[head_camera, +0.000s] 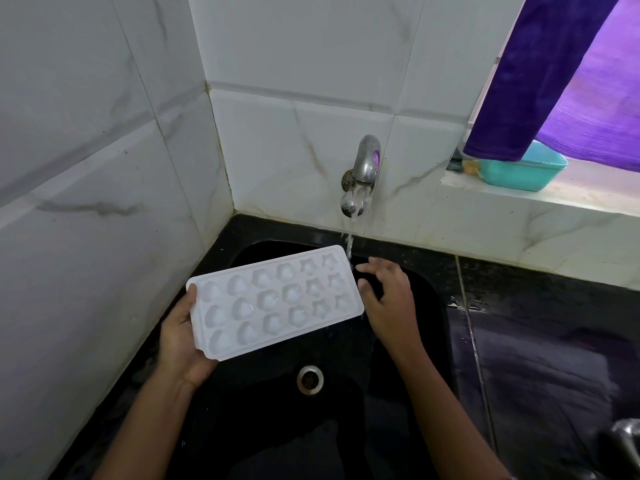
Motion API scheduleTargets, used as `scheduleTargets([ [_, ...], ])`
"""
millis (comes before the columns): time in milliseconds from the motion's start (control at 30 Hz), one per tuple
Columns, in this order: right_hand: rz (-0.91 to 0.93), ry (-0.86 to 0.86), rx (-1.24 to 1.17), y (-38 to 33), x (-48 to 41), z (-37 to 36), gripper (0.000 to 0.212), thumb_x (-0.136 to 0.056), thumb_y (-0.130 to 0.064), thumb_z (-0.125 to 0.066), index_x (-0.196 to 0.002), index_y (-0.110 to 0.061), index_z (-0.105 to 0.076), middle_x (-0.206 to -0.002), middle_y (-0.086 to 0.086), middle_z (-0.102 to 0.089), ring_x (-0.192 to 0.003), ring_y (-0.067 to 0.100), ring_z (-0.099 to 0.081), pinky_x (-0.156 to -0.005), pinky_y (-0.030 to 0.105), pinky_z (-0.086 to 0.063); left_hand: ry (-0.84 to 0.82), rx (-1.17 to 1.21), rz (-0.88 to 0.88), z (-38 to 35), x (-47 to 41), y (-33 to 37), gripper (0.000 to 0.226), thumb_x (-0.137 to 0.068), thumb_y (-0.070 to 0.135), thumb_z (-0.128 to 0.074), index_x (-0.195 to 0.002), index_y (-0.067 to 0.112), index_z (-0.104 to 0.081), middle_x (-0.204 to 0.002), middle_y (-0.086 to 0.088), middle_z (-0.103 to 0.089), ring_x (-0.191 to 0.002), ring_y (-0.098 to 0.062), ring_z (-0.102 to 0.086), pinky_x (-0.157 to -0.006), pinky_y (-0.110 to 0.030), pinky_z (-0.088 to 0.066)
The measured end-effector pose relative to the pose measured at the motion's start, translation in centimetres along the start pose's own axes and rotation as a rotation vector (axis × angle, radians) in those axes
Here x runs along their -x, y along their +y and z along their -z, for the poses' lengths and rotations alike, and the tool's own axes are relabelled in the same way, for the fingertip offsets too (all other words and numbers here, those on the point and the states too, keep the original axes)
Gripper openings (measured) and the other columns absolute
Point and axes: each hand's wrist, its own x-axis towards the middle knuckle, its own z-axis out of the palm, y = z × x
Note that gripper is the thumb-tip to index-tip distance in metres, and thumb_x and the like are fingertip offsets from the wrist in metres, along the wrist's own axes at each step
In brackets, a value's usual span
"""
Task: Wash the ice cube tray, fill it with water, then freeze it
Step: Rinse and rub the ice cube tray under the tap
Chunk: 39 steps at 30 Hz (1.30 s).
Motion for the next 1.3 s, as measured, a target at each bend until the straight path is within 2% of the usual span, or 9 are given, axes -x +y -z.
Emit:
scheduleTargets([
  [167,0.117,-0.109,0.358,-0.8,-1.8,-0.7,0.031,-0.093,-0.035,-0.053,-0.120,-0.021,-0.062,-0.150,0.003,-0.034,-0.141,0.021,-0.022,-0.105,0.041,-0.028,-0.006,-0.066,0.000,-2.2,-1.0,-1.8,0.053,-0.095,0.054,-0.043,-0.111,0.015,-0.075,-0.123,-0.014,-0.067,-0.105,-0.032,-0.068,-0.071,-0.043,-0.059],
  [233,0.131,-0.153,0.437,-0.9,-2.5,-1.1,0.036,-0.095,-0.042,-0.048,-0.123,-0.022,-0.060,-0.155,0.004,-0.026,-0.144,0.022,-0.014,-0.108,0.045,-0.024,-0.006,-0.115,-0.020,-3.1,-1.3,-2.2,0.059,-0.094,0.061,-0.040,-0.119,0.017,-0.070,-0.124,-0.013,-0.067,-0.108,-0.031,-0.067,-0.071,-0.041,-0.059],
  [367,0.161,-0.163,0.527,-0.4,-3.5,-0.7,0.037,-0.095,-0.048,-0.042,-0.118,-0.026,-0.062,-0.158,0.002,-0.018,-0.146,0.021,-0.008,-0.113,0.048,-0.014,0.063,-0.210,-0.068,-3.9,-1.5,-2.7,0.060,-0.085,0.074,-0.039,-0.103,0.031,-0.077,-0.115,-0.004,-0.072,-0.101,-0.025,-0.071,-0.066,-0.035,-0.059],
  [467,0.189,-0.164,0.586,-0.9,-3.9,-0.8,0.043,-0.095,-0.052,-0.038,-0.120,-0.025,-0.060,-0.159,0.002,-0.012,-0.146,0.022,-0.005,-0.113,0.051,-0.012,0.110,-0.235,-0.070,-4.0,-1.4,-3.1,0.066,-0.077,0.079,-0.045,-0.108,0.028,-0.074,-0.114,-0.003,-0.073,-0.102,-0.024,-0.070,-0.066,-0.034,-0.060],
  [833,0.236,-0.235,0.560,-0.9,-3.8,-1.1,0.045,-0.095,-0.054,-0.034,-0.124,-0.027,-0.057,-0.160,0.000,-0.009,-0.147,0.018,0.001,-0.115,0.052,-0.007,0.217,-0.252,-0.141,-3.1,-1.2,-3.1,0.067,-0.072,0.077,-0.049,-0.112,0.026,-0.068,-0.107,-0.003,-0.075,-0.095,-0.023,-0.072,-0.061,-0.033,-0.059],
  [900,0.216,-0.198,0.564,-0.6,-3.9,-0.7,0.041,-0.095,-0.053,-0.033,-0.117,-0.029,-0.059,-0.160,-0.001,-0.006,-0.147,0.019,0.003,-0.115,0.054,-0.006,0.232,-0.292,-0.145,-3.2,-1.3,-3.2,0.071,-0.069,0.078,-0.051,-0.113,0.025,-0.068,-0.107,-0.004,-0.075,-0.096,-0.024,-0.072,-0.066,-0.035,-0.059],
  [1000,0.254,-0.214,0.597,-0.7,-3.7,-1.2,0.051,-0.094,-0.057,-0.033,-0.127,-0.025,-0.055,-0.160,0.001,-0.003,-0.147,0.019,0.003,-0.115,0.054,-0.008,0.253,-0.310,-0.162,-3.5,-1.6,-3.5,0.077,-0.063,0.081,-0.054,-0.114,0.025,-0.067,-0.107,-0.004,-0.075,-0.097,-0.025,-0.072,-0.074,-0.038,-0.057],
  [1167,0.191,-0.196,0.574,-0.3,-4.0,-0.5,0.045,-0.095,-0.056,-0.031,-0.119,-0.030,-0.059,-0.160,0.000,-0.001,-0.147,0.020,0.006,-0.115,0.056,-0.005,0.261,-0.343,-0.180,-3.6,-1.8,-3.5,0.066,-0.068,0.077,-0.051,-0.107,0.027,-0.069,-0.102,-0.003,-0.076,-0.092,-0.023,-0.073,-0.068,-0.036,-0.059],
  [1300,0.208,-0.263,0.590,-0.4,-3.4,-1.1,0.053,-0.094,-0.058,-0.030,-0.130,-0.026,-0.052,-0.160,-0.001,0.002,-0.146,0.017,0.007,-0.115,0.051,-0.002,0.290,-0.352,-0.196,-3.6,-1.7,-3.4,0.058,-0.075,0.074,-0.050,-0.102,0.027,-0.069,-0.094,0.001,-0.077,-0.085,-0.019,-0.074,-0.061,-0.031,-0.058],
])
